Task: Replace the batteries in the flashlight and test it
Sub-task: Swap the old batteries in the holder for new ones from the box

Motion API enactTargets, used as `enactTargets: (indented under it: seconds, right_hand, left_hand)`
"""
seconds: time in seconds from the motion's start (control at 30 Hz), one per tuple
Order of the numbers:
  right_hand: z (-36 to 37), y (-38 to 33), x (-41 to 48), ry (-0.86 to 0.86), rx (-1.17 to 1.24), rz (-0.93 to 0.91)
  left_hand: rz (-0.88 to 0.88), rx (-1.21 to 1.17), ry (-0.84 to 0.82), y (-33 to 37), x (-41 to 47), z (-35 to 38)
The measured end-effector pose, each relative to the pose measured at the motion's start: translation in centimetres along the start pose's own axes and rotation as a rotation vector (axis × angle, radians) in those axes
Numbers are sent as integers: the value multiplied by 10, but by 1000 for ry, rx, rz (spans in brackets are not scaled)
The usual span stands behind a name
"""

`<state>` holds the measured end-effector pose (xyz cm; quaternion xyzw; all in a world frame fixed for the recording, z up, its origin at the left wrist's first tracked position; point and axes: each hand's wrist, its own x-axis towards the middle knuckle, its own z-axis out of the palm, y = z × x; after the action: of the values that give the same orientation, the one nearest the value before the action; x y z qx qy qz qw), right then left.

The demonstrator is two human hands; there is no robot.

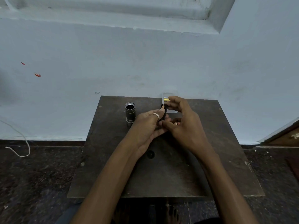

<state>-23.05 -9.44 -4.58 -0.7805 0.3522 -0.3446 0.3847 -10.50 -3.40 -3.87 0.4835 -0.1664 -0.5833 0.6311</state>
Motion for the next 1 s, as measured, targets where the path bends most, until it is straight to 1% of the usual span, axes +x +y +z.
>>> enactTargets:
  seconds: [0.1,0.27,0.37,0.47,0.53,0.6,0.67,0.73,0.8,1.0]
  right_hand:
    - [0,0,0,2,-25,-6]
    - [0,1,0,-7,-44,-1]
    - [-4,-2,1,-48,-69,14]
    - [-17,-2,5,-91,-43,71]
    - [-25,-1,9,-33,-94,78]
    - [-28,1,14,90,-219,40]
    - [-26,1,23,152,-354,3]
    - [-23,2,39,116,-481,-20]
    - [-20,2,60,35,-581,-17]
    - [-6,0,108,-204,-849,136]
  left_hand:
    - [30,42,2,-2,0,0]
    - [17,22,-8,-3,0,-1]
    - [8,10,4,-3,-1,0]
    - [4,0,9,-3,-1,-1]
    - [-1,-2,22,-3,-1,-1]
    - [-18,-6,59,-3,0,0]
    - [-33,-13,81,-3,0,0]
    - [-40,-8,90,-3,-1,0]
    - [-50,-4,95,-3,-1,0]
    - [-81,-20,96,-1,-1,-1]
